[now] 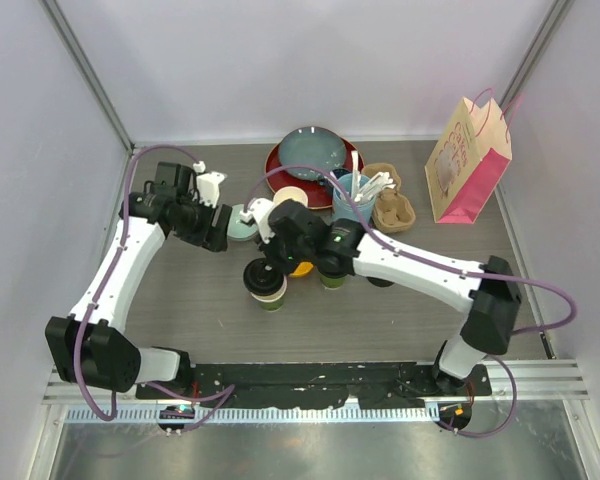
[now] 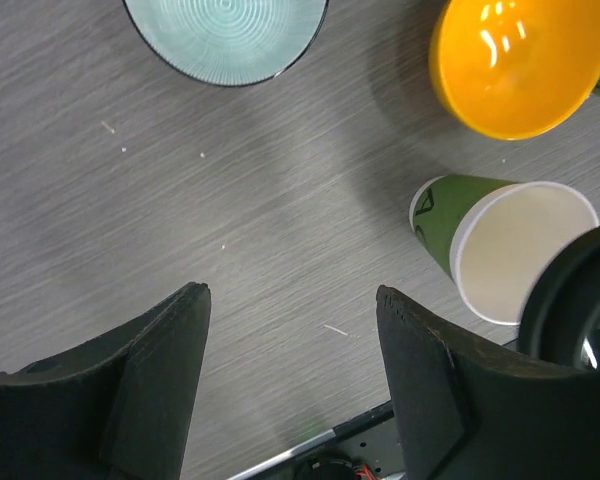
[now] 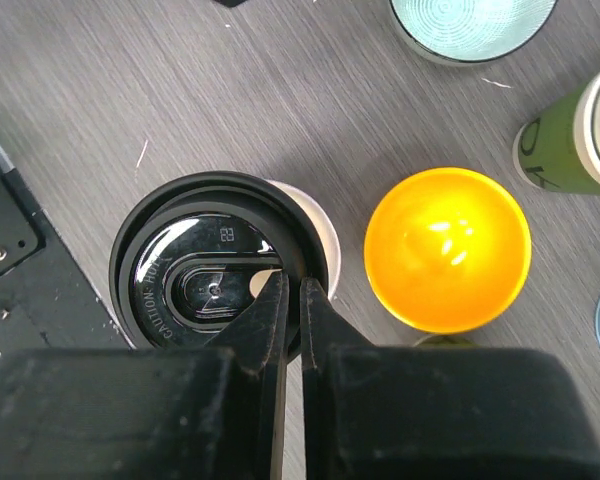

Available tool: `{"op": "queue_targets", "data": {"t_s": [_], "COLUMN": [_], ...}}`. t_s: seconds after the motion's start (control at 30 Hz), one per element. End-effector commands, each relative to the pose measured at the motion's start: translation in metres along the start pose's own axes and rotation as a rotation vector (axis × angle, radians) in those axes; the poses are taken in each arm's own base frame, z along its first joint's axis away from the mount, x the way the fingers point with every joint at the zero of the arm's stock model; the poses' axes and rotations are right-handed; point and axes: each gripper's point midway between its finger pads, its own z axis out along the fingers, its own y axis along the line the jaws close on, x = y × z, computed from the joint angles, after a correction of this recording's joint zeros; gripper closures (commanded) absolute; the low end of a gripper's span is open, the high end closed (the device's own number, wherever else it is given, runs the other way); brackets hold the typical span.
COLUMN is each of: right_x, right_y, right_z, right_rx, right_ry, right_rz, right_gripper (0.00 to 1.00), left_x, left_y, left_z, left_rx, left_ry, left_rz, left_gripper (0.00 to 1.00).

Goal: Pack the takeout coffee

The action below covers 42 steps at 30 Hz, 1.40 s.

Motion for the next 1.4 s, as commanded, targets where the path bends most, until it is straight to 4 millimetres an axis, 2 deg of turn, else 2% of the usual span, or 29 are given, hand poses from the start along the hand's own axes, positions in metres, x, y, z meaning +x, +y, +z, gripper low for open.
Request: {"op": "queue_targets", "data": {"t_s": [0.0, 0.23, 0.43, 0.57, 0.83, 1.13, 1.37], "right_x": [-0.018, -0.005, 0.005, 0.011, 0.022, 0.013, 0.026], "right_y": [-0.001, 0.002, -0.003, -0.004, -0.004, -0.002, 0.001], "right_z": [0.007, 0.027, 0.031, 0.041, 0.042, 0.028, 0.032], "right_rx": [0.117, 0.101, 0.124, 0.126, 0.128, 0.114, 0.101], "right_ry": [0.004, 0.061, 0.098, 0.122, 0.139, 0.114, 0.128], "right_rz": [0.009, -0.012, -0.037, -0.055, -0.047, -0.038, -0.026], "right_gripper": [0.99, 0.99, 0.99, 0.99, 0.99, 0.99, 0.99], "left_x": [0.011, 0.016, 0.018, 0.019, 0.02, 0.02, 0.02], "left_y": [0.008, 0.011, 0.007, 0.005, 0.004, 0.003, 0.002], "left_z": [-0.007, -0.002, -0.001, 0.002, 0.002, 0.002, 0.001], "left_rx": [-0.045, -0.044, -0.022, -0.006, -0.001, 0.006, 0.011], "left_ry": [-0.009, 0.008, 0.011, 0.017, 0.019, 0.023, 0.023], "left_rz": [-0.032, -0.043, -0.042, -0.044, -0.037, -0.037, -0.034], "left_gripper": [0.28, 0.28, 0.28, 0.28, 0.29, 0.29, 0.29]}}
